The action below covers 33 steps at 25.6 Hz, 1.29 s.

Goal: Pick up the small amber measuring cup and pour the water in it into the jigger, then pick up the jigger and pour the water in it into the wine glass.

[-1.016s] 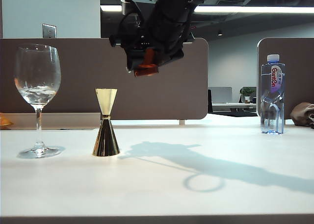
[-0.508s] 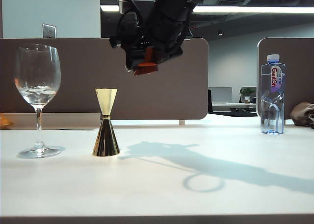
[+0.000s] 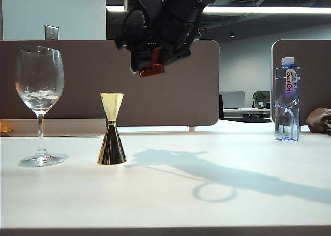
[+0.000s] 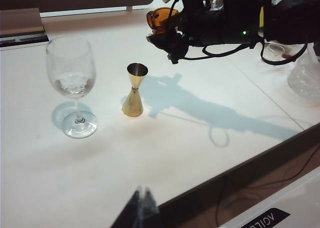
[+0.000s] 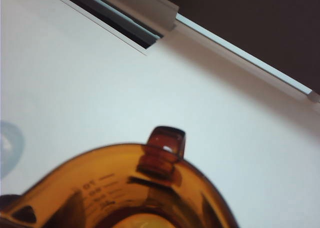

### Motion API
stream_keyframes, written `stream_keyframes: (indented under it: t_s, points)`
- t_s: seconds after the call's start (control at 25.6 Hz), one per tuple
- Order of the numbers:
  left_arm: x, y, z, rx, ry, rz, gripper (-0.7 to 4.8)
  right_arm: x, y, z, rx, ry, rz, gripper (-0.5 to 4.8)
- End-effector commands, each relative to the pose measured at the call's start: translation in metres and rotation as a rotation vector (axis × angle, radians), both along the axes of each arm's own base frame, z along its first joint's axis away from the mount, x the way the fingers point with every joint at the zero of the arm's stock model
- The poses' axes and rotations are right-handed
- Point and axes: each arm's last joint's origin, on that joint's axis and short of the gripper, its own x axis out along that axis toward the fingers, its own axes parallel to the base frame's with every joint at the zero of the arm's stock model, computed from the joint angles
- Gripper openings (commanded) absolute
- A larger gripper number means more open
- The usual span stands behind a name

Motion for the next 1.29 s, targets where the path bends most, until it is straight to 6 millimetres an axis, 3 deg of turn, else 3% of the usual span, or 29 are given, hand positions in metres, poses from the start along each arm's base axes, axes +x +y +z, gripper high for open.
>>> stream_keyframes:
  t_s: [0.04,0.55,1.29]
  points:
    - [0.0,0.0,0.001,-0.003,-0.006,0.0,-0.02,0.0,0.001,0.009,0.034,-0.038,0.011,0.39]
    - [0.0,0.0,0.001,-0.003,-0.006,0.0,-0.02,-0.001,0.013,-0.008,-0.006,-0.023,0.055,0.39]
    - [0.0,0.0,0.001,-0.003,-0.006,0.0,-0.02,0.005,0.015,-0.02,-0.196,-0.115,0.082,0.39]
